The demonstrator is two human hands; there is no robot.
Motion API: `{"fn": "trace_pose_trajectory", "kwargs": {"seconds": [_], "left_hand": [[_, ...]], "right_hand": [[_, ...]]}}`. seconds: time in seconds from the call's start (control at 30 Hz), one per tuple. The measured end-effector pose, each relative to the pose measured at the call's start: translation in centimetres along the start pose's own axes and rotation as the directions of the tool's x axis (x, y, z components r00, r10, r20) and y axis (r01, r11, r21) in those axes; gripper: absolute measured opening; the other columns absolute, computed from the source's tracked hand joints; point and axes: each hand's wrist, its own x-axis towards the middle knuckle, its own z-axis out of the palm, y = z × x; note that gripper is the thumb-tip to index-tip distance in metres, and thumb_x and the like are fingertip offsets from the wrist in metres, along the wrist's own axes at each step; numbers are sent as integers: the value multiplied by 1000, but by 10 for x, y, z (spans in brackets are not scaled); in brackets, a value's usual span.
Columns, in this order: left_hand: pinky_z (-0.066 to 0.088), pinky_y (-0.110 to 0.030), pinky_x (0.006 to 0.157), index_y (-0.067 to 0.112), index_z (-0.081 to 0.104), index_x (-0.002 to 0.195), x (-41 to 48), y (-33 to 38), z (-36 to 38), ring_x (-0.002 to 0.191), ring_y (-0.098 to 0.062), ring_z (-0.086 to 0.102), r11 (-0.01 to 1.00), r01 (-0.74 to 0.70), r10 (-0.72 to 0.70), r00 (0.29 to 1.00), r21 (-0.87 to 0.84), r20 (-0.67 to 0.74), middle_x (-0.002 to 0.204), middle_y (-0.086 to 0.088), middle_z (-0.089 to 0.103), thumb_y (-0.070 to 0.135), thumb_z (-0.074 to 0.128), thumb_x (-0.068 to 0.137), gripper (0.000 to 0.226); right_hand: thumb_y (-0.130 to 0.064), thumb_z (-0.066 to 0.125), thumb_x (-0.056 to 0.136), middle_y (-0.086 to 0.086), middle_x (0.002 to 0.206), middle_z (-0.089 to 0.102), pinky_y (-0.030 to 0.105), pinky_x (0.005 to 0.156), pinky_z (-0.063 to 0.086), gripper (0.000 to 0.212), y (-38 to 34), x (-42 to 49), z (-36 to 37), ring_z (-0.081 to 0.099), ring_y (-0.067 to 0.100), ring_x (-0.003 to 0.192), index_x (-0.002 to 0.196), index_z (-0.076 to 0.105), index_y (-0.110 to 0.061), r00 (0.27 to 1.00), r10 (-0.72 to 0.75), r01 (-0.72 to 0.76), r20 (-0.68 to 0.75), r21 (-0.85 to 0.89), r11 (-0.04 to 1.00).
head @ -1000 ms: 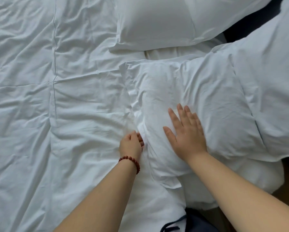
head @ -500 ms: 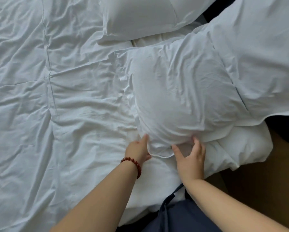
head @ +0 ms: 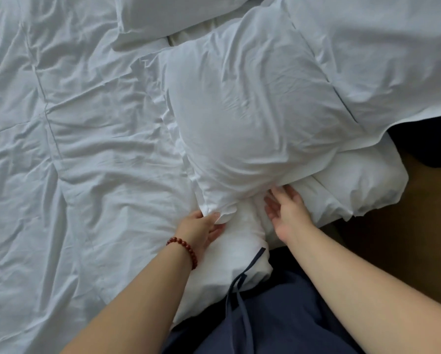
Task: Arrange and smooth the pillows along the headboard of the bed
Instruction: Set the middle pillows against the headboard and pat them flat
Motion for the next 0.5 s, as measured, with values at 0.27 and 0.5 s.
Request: {"fn": "trace_pose_trajectory", "kwargs": {"seconds": [0.27,0.5], "left_hand": [[62,-28,71,-2,61,113,-6,-15,30,83,-19,70,992,-32,19,994,-124,-105,110,-15,68,-9,68,85,30],[59,-22,60,0,62,114,-23,-25,27,77,-15,71,960,-73,31,987,-272,-158,95,-9,71,1,66,90,24]], "right_hand": [[-2,63,93,9,102,70,26,66,59,12,-32,17,-13,68,18,86,95,64,-14,1000,-5,5,-6,25,1000],[-23,66,92,5,108,69,38,94,50,20,-66,24,-36,65,21,101,112,63,-18,982,125,-133,145,53,990]]}}
